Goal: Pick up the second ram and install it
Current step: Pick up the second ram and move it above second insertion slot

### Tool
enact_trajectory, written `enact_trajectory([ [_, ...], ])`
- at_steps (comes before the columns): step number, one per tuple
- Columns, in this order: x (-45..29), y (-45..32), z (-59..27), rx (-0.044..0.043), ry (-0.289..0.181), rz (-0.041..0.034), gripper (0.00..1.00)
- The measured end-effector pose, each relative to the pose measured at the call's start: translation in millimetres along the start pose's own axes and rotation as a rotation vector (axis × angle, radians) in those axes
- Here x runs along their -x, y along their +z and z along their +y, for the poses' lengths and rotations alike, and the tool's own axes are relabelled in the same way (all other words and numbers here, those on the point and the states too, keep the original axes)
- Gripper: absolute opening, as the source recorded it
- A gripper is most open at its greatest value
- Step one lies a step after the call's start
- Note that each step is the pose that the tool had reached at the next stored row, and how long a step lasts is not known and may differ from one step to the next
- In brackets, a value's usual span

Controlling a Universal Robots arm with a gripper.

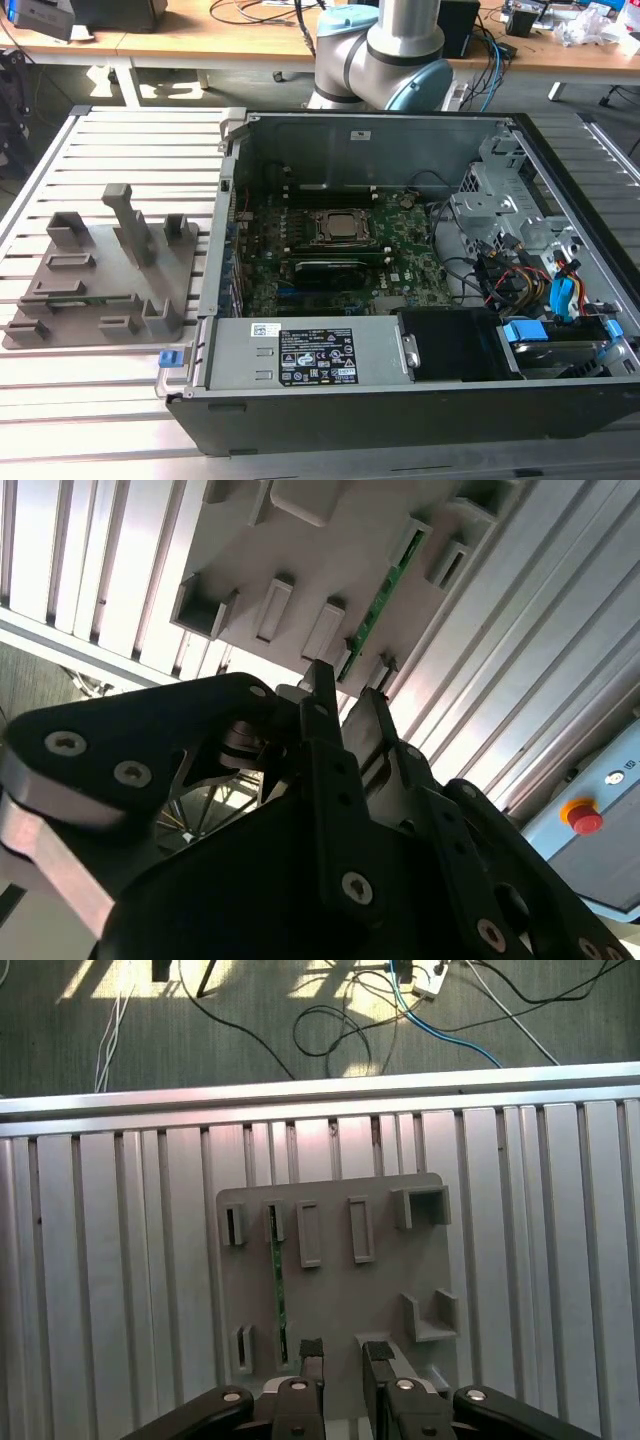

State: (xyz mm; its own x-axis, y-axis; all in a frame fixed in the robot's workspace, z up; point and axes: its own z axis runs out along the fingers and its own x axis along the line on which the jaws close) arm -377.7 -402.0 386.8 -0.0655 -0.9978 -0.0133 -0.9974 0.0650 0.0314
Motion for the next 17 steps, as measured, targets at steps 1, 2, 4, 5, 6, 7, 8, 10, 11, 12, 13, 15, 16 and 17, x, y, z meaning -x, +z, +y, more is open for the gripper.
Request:
enact_trajectory([
  [1,0.0,0.0,0.0,0.0,0.0,0.0,0.3],
  [2,0.0,0.0,0.0,0.0,0.0,0.0,0.3],
  [4,0.1,0.5,-0.6,0.0001,0.0,0.0001,0.3],
  [5,0.1,1.0,-1.1,0.0,0.0,0.0001,0.3],
  [6,0.1,1.3,-1.2,-0.0001,0.0,0.0002,0.3],
  [7,0.1,1.7,-1.3,-0.0001,0.0,0.0008,0.3],
  [8,0.1,2.2,-1.5,-0.0001,-0.002,0.0019,0.3],
  [10,0.0,2.6,-1.6,0.0002,-0.01,0.0029,0.3],
  [11,0.0,2.9,-1.6,0.0002,-0.026,0.0033,0.3],
  [12,0.0,3.2,-1.6,0.0004,-0.047,0.0038,0.3],
  [13,-0.1,3.4,-1.6,0.0008,-0.074,0.0046,0.3],
  [15,0.0,3.6,-1.6,0.0008,-0.077,0.0048,0.3],
  [16,0.0,4.2,-1.6,0.0005,-0.077,0.0046,0.3],
  [17,0.0,4.7,-1.6,0.0007,-0.077,0.0046,0.3],
])
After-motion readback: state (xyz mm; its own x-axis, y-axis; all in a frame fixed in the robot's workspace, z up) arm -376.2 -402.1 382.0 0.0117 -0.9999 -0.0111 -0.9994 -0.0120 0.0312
